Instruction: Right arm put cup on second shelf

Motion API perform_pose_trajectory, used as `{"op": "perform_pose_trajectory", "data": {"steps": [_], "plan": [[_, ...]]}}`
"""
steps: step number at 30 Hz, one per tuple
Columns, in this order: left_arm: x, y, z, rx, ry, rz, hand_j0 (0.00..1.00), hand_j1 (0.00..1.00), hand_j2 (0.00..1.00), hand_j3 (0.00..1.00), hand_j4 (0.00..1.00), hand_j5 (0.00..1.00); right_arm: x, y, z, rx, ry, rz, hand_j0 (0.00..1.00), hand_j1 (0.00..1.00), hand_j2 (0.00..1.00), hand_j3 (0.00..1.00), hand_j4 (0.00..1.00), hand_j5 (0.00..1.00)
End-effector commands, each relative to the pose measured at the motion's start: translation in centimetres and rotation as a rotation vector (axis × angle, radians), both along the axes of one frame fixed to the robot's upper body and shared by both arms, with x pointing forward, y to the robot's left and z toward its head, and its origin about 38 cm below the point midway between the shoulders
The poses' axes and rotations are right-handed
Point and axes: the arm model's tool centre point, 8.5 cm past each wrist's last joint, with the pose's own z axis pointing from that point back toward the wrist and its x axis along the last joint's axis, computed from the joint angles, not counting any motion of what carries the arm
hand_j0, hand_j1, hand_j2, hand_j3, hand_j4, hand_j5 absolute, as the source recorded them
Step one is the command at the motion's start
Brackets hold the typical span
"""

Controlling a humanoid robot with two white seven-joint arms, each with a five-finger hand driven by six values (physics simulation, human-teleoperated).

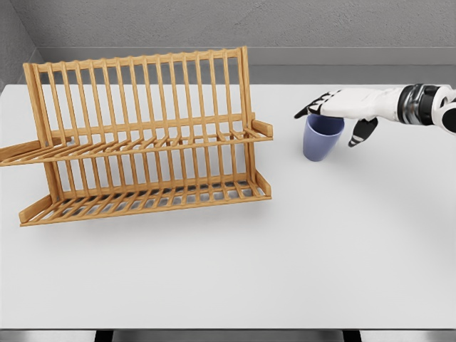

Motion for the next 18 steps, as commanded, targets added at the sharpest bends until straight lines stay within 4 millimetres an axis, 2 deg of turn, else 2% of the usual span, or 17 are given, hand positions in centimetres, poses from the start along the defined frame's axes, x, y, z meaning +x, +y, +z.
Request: {"op": "perform_pose_trajectory", "data": {"steps": [1, 4, 6, 12, 14, 18], "plan": [[0.0, 0.0, 0.0, 0.0, 0.0, 0.001, 1.0, 1.0, 1.0, 1.0, 1.0, 1.0, 0.4, -1.0, -0.6, -0.004, 0.017, -0.039, 1.0, 1.0, 1.0, 1.0, 1.0, 1.0], [0.0, 0.0, 0.0, 0.0, 0.0, 0.0, 1.0, 1.0, 1.0, 1.0, 1.0, 1.0, 0.6, -0.7, -0.3, 0.002, 0.011, -0.035, 1.0, 1.0, 1.0, 1.0, 1.0, 1.0], [0.0, 0.0, 0.0, 0.0, 0.0, 0.0, 1.0, 1.0, 1.0, 1.0, 1.0, 1.0, 0.9, 0.5, -0.1, 0.013, 0.005, -0.014, 1.0, 1.0, 1.0, 1.0, 1.0, 1.0], [0.0, 0.0, 0.0, 0.0, 0.0, 0.0, 1.0, 1.0, 1.0, 1.0, 1.0, 1.0, 1.0, 0.8, 0.6, 0.013, -0.011, -0.007, 1.0, 1.0, 1.0, 1.0, 1.0, 1.0], [0.0, 0.0, 0.0, 0.0, 0.0, 0.0, 1.0, 1.0, 1.0, 1.0, 1.0, 1.0, 1.3, 1.5, 0.9, 0.022, -0.016, 0.001, 1.0, 1.0, 1.0, 1.0, 1.0, 1.0], [0.0, 0.0, 0.0, 0.0, 0.0, 0.0, 1.0, 1.0, 1.0, 1.0, 1.0, 1.0, 1.5, 0.9, 0.5, 0.017, -0.005, -0.017, 1.0, 1.0, 1.0, 1.0, 1.0, 1.0]]}}
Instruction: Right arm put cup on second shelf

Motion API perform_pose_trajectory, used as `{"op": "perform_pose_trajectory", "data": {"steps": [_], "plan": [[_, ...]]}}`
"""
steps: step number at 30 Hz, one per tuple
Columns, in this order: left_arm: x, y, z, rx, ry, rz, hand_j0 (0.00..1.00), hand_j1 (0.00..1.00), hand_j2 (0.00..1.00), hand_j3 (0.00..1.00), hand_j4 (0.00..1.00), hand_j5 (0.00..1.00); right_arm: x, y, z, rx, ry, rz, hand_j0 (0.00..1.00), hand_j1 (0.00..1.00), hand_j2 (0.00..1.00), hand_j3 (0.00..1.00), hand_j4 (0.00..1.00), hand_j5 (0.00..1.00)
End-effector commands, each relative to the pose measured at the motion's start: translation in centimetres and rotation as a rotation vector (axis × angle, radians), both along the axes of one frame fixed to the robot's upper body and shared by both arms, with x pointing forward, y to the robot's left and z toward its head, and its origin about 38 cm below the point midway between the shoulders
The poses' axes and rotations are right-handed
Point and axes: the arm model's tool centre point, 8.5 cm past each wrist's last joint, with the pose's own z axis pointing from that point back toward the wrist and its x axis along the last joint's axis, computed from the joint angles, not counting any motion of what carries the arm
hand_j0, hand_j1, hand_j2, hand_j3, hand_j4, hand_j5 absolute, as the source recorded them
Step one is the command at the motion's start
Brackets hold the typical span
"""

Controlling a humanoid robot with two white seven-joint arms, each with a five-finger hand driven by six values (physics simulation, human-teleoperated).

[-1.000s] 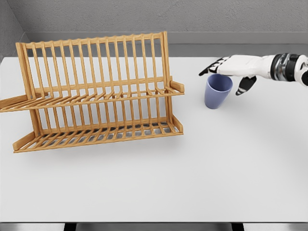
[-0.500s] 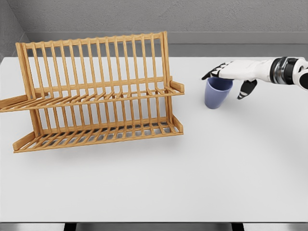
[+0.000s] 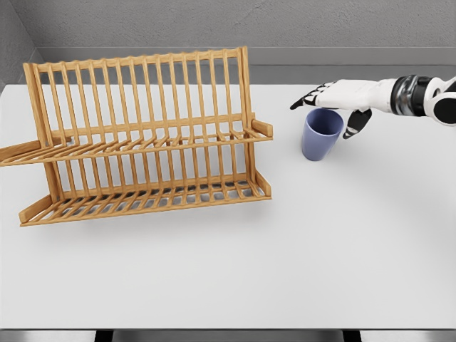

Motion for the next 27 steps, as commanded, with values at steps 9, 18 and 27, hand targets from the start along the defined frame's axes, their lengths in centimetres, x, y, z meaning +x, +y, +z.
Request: {"op": "perform_pose_trajectory", "data": {"steps": [9, 18, 27], "plan": [[0.0, 0.0, 0.0, 0.0, 0.0, 0.0, 1.0, 1.0, 1.0, 1.0, 1.0, 1.0, 0.1, -0.11, -1.2, -0.014, 0.029, -0.009, 1.0, 1.0, 1.0, 1.0, 1.0, 1.0], [0.0, 0.0, 0.0, 0.0, 0.0, 0.0, 1.0, 1.0, 1.0, 1.0, 1.0, 1.0, 0.1, 0.0, -1.19, -0.013, 0.029, -0.008, 0.71, 0.71, 0.71, 0.71, 0.71, 0.71], [0.0, 0.0, 0.0, 0.0, 0.0, 0.001, 1.0, 1.0, 1.0, 1.0, 1.0, 1.0, 0.1, 0.0, -1.19, -0.013, 0.029, -0.008, 0.63, 0.63, 0.63, 0.63, 0.63, 0.63]]}}
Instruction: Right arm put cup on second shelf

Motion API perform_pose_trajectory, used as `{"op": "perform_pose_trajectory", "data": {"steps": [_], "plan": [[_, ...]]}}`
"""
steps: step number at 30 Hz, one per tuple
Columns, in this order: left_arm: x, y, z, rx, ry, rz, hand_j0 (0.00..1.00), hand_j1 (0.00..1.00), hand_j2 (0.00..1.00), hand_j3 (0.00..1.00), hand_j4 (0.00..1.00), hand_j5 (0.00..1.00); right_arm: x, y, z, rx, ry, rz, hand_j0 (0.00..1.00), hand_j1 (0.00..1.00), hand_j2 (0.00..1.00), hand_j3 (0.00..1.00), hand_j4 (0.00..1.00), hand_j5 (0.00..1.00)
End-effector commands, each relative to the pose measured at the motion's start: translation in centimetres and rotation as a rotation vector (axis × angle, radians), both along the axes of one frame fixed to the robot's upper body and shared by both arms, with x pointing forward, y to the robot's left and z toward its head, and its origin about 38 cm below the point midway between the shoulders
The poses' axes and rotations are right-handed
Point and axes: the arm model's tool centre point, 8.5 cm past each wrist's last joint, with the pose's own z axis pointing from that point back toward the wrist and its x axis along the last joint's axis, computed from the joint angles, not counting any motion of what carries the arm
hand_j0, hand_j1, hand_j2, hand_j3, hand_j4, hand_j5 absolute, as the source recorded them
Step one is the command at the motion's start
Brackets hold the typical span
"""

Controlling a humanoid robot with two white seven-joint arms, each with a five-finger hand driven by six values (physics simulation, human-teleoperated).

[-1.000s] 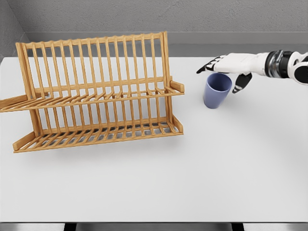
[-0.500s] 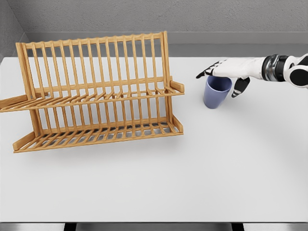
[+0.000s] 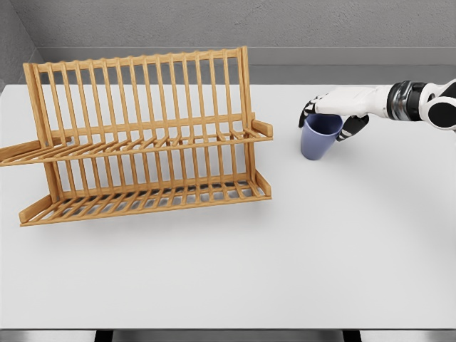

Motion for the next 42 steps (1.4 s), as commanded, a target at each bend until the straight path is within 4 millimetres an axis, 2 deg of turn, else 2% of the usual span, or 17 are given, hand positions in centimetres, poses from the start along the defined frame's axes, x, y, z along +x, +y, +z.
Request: {"op": "perform_pose_trajectory", "data": {"steps": [1, 7, 12, 19, 22, 24, 31, 34, 42], "plan": [[0.0, 0.0, 0.0, 0.0, 0.0, 0.001, 1.0, 1.0, 1.0, 1.0, 1.0, 1.0, 0.0, 0.1, 0.2, 0.007, -0.002, -0.001, 0.63, 0.63, 0.63, 0.63, 0.63, 0.63], [0.0, 0.0, 0.0, 0.0, 0.0, 0.001, 1.0, 1.0, 1.0, 1.0, 1.0, 1.0, 0.1, 0.1, 0.9, 0.011, -0.02, 0.0, 0.63, 0.63, 0.63, 0.63, 0.63, 0.63], [0.0, 0.0, 0.0, 0.0, 0.0, 0.001, 1.0, 1.0, 1.0, 1.0, 1.0, 1.0, 0.4, -0.2, 2.3, 0.03, -0.05, -0.007, 0.63, 0.63, 0.63, 0.63, 0.63, 0.63], [0.0, 0.0, 0.0, 0.0, 0.0, 0.0, 1.0, 1.0, 1.0, 1.0, 1.0, 1.0, 0.9, -0.3, 4.8, 0.055, -0.103, -0.008, 0.64, 0.64, 0.64, 0.64, 0.64, 0.64], [0.0, 0.0, 0.0, 0.0, 0.0, 0.0, 1.0, 1.0, 1.0, 1.0, 1.0, 1.0, 1.2, -0.7, 7.2, 0.096, -0.157, -0.022, 0.64, 0.64, 0.64, 0.64, 0.64, 0.64], [0.0, 0.0, 0.0, 0.0, 0.0, 0.0, 1.0, 1.0, 1.0, 1.0, 1.0, 1.0, 1.0, -0.5, 8.4, 0.111, -0.185, -0.017, 0.64, 0.64, 0.64, 0.64, 0.64, 0.64], [0.0, 0.0, 0.0, 0.0, 0.0, 0.0, 1.0, 1.0, 1.0, 1.0, 1.0, 1.0, 0.6, 0.1, 9.7, 0.108, -0.215, 0.011, 0.64, 0.64, 0.64, 0.64, 0.64, 0.64], [0.0, 0.0, 0.0, 0.0, 0.0, 0.001, 1.0, 1.0, 1.0, 1.0, 1.0, 1.0, 0.3, -0.1, 11.6, 0.137, -0.261, 0.012, 0.64, 0.64, 0.64, 0.64, 0.64, 0.64], [0.0, 0.0, 0.0, 0.0, 0.0, 0.0, 1.0, 1.0, 1.0, 1.0, 1.0, 1.0, -0.9, 0.3, 13.4, 0.14, -0.312, 0.05, 0.64, 0.64, 0.64, 0.64, 0.64, 0.64]]}}
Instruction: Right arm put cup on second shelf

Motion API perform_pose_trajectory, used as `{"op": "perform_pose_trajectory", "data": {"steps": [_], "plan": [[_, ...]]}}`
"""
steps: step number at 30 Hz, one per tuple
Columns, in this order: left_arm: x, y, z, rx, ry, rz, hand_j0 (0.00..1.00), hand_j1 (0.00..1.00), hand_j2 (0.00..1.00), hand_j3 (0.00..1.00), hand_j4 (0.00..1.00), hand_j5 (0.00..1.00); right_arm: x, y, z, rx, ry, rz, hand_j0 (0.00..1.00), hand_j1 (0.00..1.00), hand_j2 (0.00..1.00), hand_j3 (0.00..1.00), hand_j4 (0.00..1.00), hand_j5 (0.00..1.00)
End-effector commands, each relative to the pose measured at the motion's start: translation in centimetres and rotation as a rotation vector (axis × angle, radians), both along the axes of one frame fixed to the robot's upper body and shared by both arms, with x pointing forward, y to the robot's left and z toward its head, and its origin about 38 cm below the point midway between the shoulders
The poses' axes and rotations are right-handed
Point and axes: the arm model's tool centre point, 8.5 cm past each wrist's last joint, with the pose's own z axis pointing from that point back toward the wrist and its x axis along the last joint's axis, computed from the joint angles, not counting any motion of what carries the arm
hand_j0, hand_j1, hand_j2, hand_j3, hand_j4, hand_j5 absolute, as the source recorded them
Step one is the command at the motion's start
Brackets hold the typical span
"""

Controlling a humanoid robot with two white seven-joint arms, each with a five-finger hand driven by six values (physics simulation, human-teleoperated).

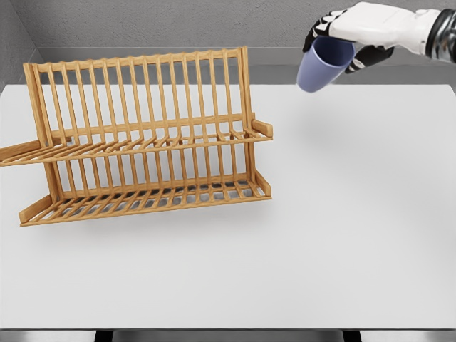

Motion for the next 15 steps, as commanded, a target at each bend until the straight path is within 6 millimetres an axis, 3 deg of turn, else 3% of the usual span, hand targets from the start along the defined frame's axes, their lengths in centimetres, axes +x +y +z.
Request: {"op": "perform_pose_trajectory", "data": {"steps": [1, 4, 8, 15], "plan": [[0.0, 0.0, 0.0, 0.0, 0.0, 0.0, 1.0, 1.0, 1.0, 1.0, 1.0, 1.0, -0.4, 0.0, 0.6, 0.002, -0.017, 0.009, 0.64, 0.64, 0.64, 0.64, 0.64, 0.64], [0.0, 0.0, 0.0, 0.0, 0.0, 0.001, 1.0, 1.0, 1.0, 1.0, 1.0, 1.0, -1.4, 0.4, 1.3, -0.017, -0.042, 0.036, 0.64, 0.64, 0.64, 0.64, 0.64, 0.64], [0.0, 0.0, 0.0, 0.0, 0.0, 0.0, 1.0, 1.0, 1.0, 1.0, 1.0, 1.0, -3.5, 2.8, 1.8, -0.037, -0.079, 0.131, 0.64, 0.64, 0.64, 0.64, 0.64, 0.64], [0.0, 0.0, 0.0, 0.0, 0.001, 0.0, 1.0, 1.0, 1.0, 1.0, 1.0, 1.0, -5.4, 5.4, 2.4, -0.045, -0.117, 0.226, 0.64, 0.64, 0.64, 0.64, 0.64, 0.64]]}}
